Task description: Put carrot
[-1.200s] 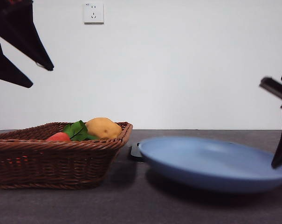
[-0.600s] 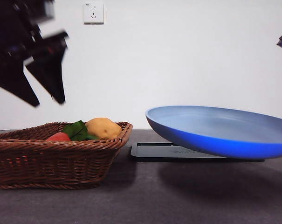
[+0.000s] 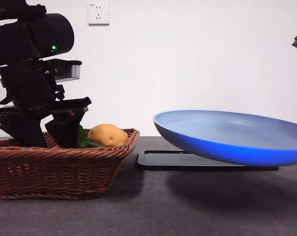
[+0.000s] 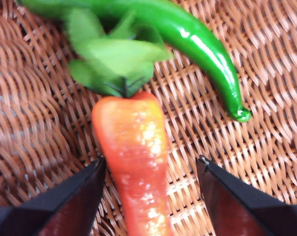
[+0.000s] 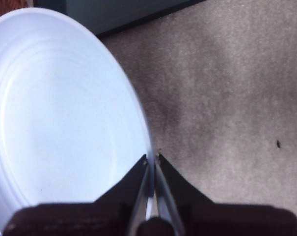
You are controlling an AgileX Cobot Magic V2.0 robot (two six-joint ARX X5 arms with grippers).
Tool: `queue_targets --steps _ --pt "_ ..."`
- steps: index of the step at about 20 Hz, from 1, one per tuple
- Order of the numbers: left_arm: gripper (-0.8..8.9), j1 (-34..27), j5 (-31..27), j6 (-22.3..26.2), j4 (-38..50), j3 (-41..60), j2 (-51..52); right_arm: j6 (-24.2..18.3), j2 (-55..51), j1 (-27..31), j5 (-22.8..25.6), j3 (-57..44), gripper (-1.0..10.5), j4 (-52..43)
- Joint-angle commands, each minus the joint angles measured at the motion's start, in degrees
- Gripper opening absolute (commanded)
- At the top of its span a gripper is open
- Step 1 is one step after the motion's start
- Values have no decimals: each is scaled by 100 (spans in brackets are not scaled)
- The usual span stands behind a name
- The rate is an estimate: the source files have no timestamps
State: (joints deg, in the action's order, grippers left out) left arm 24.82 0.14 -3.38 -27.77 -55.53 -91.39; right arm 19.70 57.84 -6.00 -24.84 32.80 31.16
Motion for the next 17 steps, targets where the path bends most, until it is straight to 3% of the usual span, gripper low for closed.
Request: queue_targets --steps 1,4,9,12,14,17 --pt "239 35 -20 72 26 -94 -98 -7 22 -7 -13 66 3 -111" --pt "117 35 4 173 31 -94 -98 -7 22 -7 -13 66 3 -116" --pt "110 17 31 221 -46 -146 -70 -7 22 -9 -13 66 3 -120" --pt "110 17 321 472 -863 -693 -52 -9 22 -7 -13 66 3 -142" --pt "110 17 942 538 -1519 -1316 -52 -13 22 -7 -13 66 3 -155" --pt "110 22 2730 535 -2033 -2282 -55 -26 22 -9 -13 66 3 -155"
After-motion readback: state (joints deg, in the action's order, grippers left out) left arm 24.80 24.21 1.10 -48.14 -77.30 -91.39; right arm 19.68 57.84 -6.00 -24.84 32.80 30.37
